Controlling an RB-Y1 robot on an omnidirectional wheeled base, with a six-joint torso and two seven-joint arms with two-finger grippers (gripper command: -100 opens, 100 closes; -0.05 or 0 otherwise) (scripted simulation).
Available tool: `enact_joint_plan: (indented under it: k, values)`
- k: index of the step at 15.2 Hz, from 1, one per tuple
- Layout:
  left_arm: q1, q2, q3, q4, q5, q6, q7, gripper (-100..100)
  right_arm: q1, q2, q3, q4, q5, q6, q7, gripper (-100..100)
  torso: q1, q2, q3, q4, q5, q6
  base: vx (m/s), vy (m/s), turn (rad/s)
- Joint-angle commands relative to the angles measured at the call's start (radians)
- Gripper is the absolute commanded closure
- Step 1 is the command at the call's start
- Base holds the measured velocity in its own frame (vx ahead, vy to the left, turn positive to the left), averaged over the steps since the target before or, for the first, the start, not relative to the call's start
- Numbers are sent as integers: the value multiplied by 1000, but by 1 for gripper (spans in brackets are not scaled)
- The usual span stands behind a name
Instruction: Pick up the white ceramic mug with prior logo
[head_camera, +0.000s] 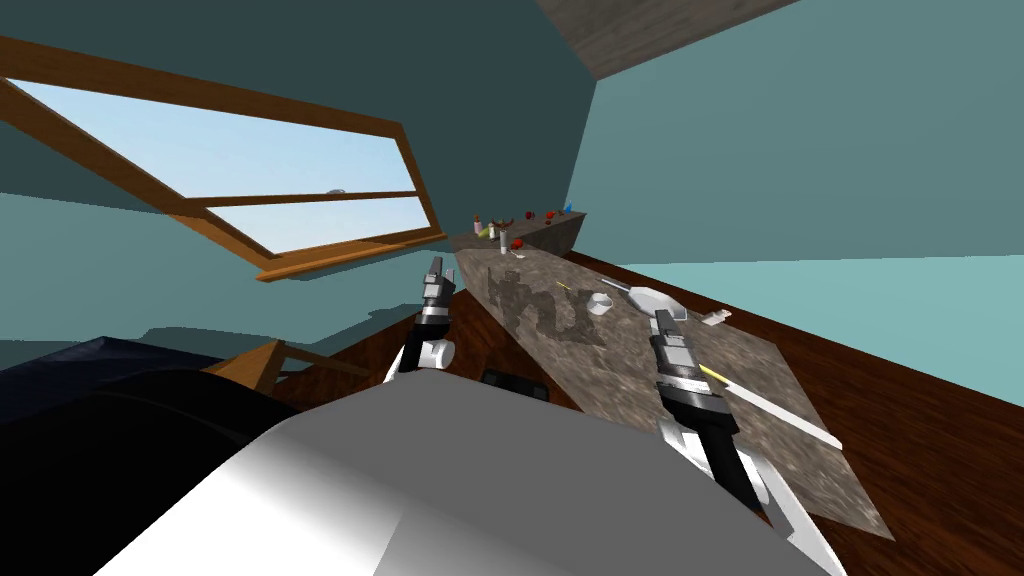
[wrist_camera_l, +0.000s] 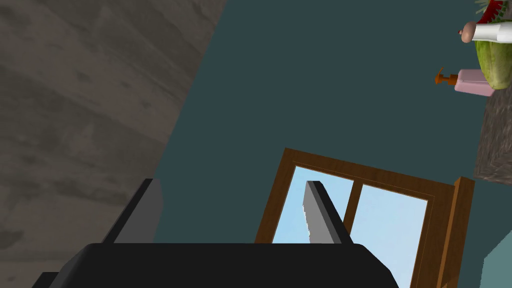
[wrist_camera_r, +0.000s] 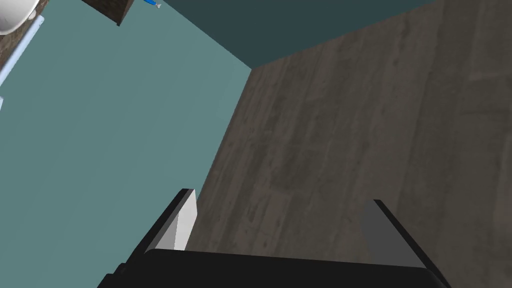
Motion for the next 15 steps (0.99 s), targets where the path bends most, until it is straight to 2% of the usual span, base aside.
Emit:
enact_joint_plan:
  k: [1, 2, 3, 4, 5, 6, 9, 11, 12, 15]
  values:
    - [0, 0, 0, 0, 0, 0, 0, 0, -1, -50, -23, 38, 20, 3, 8, -100, 0, 0, 0, 0, 0, 0, -66, 71, 50]
    - [0, 0, 0, 0, 0, 0, 0, 0, -1, -61, -23, 38, 20, 3, 8, -100, 0, 0, 0, 0, 0, 0, -68, 76, 54]
    - [0, 0, 0, 0, 0, 0, 0, 0, 0, -91, -41, 68, 38, 6, 15, -100, 0, -1, -1, 0, 0, 0, -81, 81, 74]
    - [0, 0, 0, 0, 0, 0, 0, 0, 0, -107, -41, 68, 38, 6, 15, -100, 0, 0, 0, 0, 0, 0, -82, 76, 56]
    - [0, 0, 0, 0, 0, 0, 0, 0, 2, -136, -57, 98, 56, 8, 22, -100, 0, 0, 0, 0, 0, 0, -87, 83, 79]
    - [0, 0, 0, 0, 0, 0, 0, 0, 2, -155, -57, 98, 56, 8, 22, -100, 0, 0, 0, 0, 0, 0, -85, 81, 65]
    - [0, 0, 0, 0, 0, 0, 0, 0, 6, -228, -85, 157, 92, 12, 33, -100, 1, 0, 0, 0, 0, 0, -80, 86, 74]
    - [0, 0, 0, 0, 0, 0, 0, 0, 6, -251, -85, 157, 92, 12, 33, -100, 0, 0, 0, 0, 0, 0, -53, 61, 43]
    - [0, 0, 0, 0, 0, 0, 0, 0, 9, -288, -96, 186, 110, 14, 36, -100, -1, -2, -1, 0, 0, 0, -38, 46, 73]
    - [0, 0, 0, 0, 0, 0, 0, 0, 12, -346, -104, 215, 128, 15, 39, -100, -2, -3, -2, -1, 0, 0, -33, 50, 96]
